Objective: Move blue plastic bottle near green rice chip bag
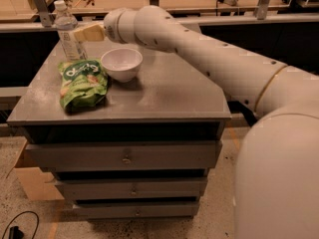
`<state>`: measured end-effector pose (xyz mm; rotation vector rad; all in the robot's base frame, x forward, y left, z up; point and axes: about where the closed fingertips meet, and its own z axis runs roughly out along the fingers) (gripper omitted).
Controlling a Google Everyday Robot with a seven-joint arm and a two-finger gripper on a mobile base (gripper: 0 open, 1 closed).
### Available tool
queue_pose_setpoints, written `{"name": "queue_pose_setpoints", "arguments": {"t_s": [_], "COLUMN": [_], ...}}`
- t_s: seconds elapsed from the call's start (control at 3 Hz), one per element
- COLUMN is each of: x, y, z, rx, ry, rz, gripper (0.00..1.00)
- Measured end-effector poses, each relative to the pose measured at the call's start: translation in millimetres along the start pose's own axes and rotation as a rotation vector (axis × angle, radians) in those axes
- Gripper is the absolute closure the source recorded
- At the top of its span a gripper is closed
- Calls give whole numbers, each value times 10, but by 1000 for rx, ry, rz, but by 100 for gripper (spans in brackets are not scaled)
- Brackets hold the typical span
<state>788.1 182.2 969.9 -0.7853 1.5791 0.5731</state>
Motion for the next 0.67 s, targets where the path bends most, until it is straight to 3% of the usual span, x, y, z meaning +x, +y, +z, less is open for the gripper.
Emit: {"name": "queue_pose_setpoints", "arguments": {"t_s": [0.33, 0.67], "x": [-35, 256], "y": [-274, -183], "z": [-550, -600], "rx": [126, 128], "ry": [-4, 42], "rz": [23, 28], "gripper": [0, 0]}}
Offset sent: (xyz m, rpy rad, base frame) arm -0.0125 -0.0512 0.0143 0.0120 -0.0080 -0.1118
